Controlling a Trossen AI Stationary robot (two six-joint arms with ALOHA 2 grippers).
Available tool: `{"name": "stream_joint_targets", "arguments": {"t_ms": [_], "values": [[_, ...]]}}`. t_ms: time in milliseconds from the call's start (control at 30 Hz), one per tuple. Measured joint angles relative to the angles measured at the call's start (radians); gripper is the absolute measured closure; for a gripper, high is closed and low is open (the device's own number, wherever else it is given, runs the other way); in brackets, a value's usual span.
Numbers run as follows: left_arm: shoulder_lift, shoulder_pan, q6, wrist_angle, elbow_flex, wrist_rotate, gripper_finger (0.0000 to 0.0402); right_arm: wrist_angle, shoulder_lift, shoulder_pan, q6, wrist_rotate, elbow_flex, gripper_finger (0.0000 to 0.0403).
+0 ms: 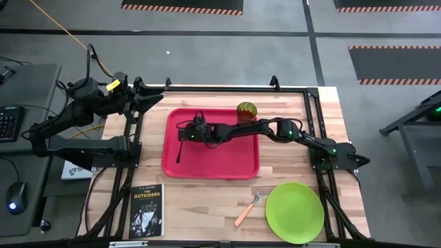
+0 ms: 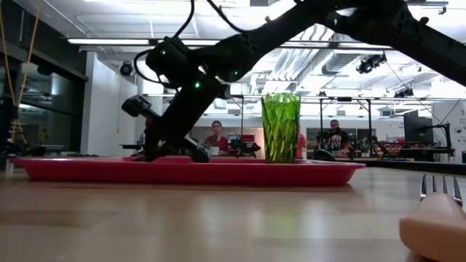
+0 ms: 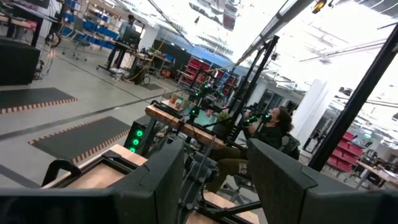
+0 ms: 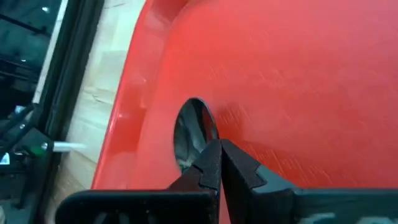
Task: Pick and place plate/cup/fork/spoon on tray
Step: Put the black spoon to the left side of the red tray
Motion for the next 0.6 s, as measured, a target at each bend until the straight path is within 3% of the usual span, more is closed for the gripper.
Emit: {"name": "stream_joint_targets", "arguments": {"t_ms": [333,600], "values": [[0.0,0.0,0.0,0.001,0.0,0.0,0.0232,0.102,0.015,-0.007,-0.01,-0.054,0.001,0.0403],[0.0,0.0,0.0,0.0,0.0,0.0,0.0232,0.095,-0.006,-0.003,-0.133,-0.273,0.0,0.0403]]}}
